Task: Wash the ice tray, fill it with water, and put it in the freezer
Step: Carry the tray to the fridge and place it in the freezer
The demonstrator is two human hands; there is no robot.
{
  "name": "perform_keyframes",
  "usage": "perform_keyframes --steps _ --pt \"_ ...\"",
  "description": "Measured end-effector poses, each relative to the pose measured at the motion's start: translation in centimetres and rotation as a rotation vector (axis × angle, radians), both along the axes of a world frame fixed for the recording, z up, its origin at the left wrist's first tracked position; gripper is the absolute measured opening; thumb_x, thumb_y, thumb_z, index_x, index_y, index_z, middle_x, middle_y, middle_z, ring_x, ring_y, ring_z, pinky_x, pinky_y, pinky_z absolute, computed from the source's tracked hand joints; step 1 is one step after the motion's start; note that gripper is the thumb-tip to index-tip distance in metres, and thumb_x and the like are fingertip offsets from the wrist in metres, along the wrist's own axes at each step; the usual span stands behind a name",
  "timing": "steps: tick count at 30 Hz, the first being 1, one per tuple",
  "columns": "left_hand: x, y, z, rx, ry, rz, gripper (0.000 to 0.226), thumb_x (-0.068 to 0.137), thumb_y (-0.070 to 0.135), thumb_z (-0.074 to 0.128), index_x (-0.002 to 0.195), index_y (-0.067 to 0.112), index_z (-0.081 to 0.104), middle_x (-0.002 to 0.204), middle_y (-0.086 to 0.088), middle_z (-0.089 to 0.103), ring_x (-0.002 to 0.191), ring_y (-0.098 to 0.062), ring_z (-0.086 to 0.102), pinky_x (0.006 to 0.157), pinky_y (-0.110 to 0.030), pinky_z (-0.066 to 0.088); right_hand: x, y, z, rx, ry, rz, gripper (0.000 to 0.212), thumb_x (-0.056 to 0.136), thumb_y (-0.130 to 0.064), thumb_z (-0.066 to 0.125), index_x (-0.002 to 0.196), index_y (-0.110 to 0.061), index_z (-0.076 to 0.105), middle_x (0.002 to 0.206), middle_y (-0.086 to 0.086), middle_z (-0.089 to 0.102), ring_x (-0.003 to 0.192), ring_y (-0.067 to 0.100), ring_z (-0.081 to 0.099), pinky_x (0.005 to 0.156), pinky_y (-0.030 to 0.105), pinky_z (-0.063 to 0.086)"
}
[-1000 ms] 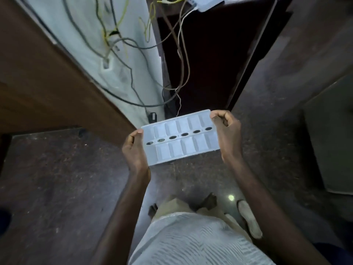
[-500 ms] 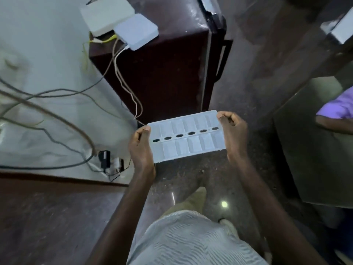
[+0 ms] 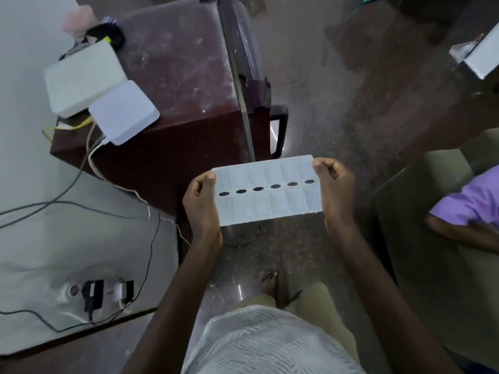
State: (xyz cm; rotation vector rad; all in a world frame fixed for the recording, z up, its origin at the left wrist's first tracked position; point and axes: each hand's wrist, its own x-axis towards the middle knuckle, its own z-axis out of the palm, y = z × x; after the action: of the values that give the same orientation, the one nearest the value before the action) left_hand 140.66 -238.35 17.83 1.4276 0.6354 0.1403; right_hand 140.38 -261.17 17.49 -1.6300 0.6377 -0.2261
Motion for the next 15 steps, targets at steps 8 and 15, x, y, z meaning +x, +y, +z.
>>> perform_keyframes --steps 8,15 --pt "9.7 -10.9 1.0 0.055 -0.019 -0.016 0.019 0.098 0.031 0.067 0.108 0.016 0.074 0.089 0.005 0.070 0.083 -0.014 0.066 0.074 -0.038 0.056 9.9 -10.9 1.1 0.021 -0.016 0.001 0.008 0.097 -0.028 0.065 0.095 -0.023 0.071 0.091 -0.004 0.075 0.084 0.015 0.071 0.070 0.030 0.057" --pt "18.1 -23.5 1.0 0.071 -0.030 0.055 0.011 0.098 0.032 0.068 0.101 0.022 0.073 0.097 0.002 0.073 0.087 -0.014 0.067 0.077 -0.038 0.056 19.7 -23.0 2.4 0.000 -0.015 0.044 0.013 0.097 -0.029 0.064 0.097 -0.018 0.070 0.088 -0.003 0.074 0.075 0.008 0.066 0.063 0.025 0.051"
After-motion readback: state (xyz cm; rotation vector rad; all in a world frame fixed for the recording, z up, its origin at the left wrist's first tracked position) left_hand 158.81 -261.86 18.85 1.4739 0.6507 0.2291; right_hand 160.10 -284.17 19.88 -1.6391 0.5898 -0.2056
